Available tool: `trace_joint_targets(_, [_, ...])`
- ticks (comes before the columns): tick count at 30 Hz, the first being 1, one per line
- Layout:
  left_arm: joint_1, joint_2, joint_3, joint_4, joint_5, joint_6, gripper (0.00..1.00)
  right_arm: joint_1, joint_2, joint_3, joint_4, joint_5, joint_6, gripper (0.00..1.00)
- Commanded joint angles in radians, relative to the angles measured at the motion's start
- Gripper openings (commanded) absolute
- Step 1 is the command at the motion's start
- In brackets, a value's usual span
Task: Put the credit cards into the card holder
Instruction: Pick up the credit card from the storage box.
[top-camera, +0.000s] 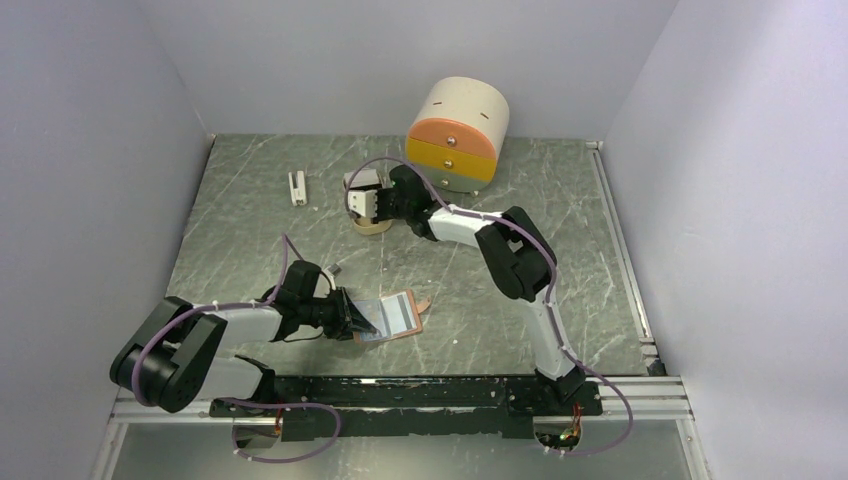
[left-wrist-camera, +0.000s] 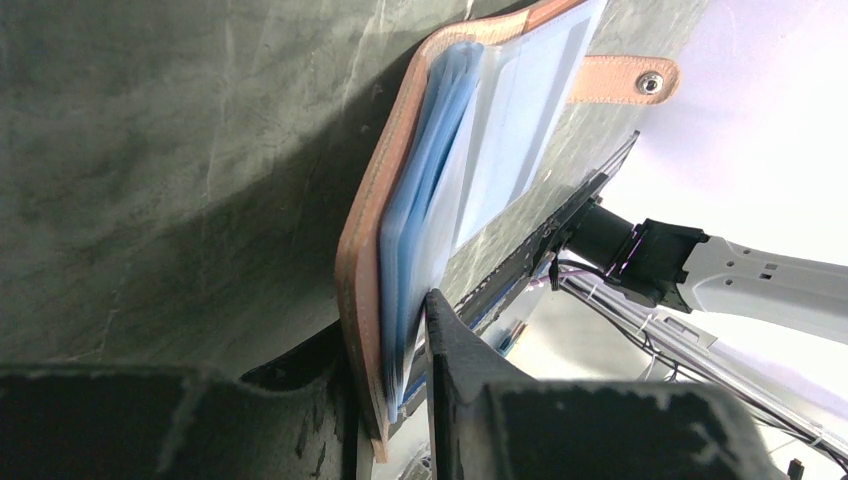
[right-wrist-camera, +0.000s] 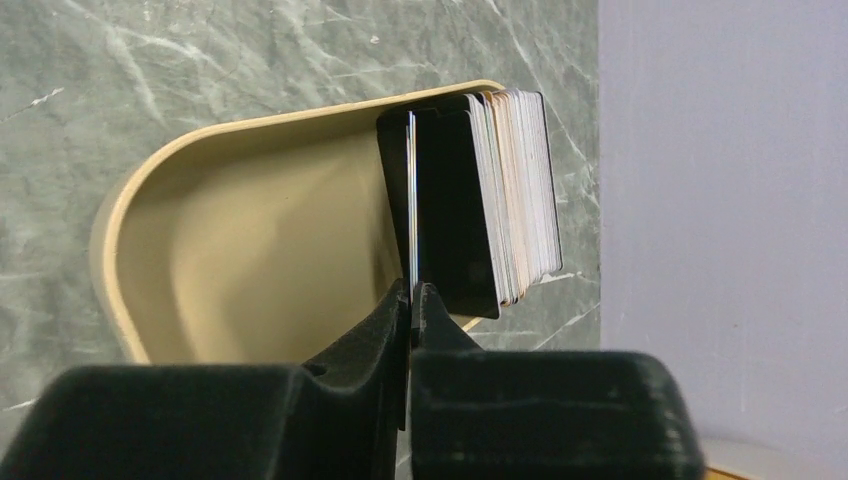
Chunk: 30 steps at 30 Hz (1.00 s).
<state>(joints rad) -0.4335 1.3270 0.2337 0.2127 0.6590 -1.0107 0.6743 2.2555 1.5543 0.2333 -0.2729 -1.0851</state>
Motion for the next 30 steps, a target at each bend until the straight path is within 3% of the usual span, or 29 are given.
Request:
trace_joint_targets(1, [0.005,-0.023,-0.013,-0.001,0.001,0.001,0.26,-0.011,-0.056,-0.055,0.065,0.006,-0.023,0.02])
trace_joint_targets(8, [0.004,-0.036,-0.014,-0.006,-0.001,-0.004,0.26,-0.011,-0.068,-0.050,0.052,-0.002,0.012,0.05])
trace_joint_targets(14, [0.004,-0.049,-0.017,-0.010,-0.004,-0.005,0.26,-0.010,-0.060,-0.010,0.017,-0.005,0.030,0.14])
trace_joint_targets(16, [0.004,-0.049,-0.017,-0.010,-0.003,-0.006,0.26,-0.011,-0.058,0.002,-0.001,-0.014,0.032,0.12])
trace_joint_targets(19, [0.004,-0.047,-0.019,-0.006,-0.002,-0.005,0.26,-0.012,-0.056,0.019,-0.028,-0.029,0.030,0.00])
trace_joint_targets(30, [0.004,-0.042,-0.010,-0.013,-0.002,-0.002,0.26,-0.011,-0.089,0.008,-0.053,-0.020,0.063,0.00])
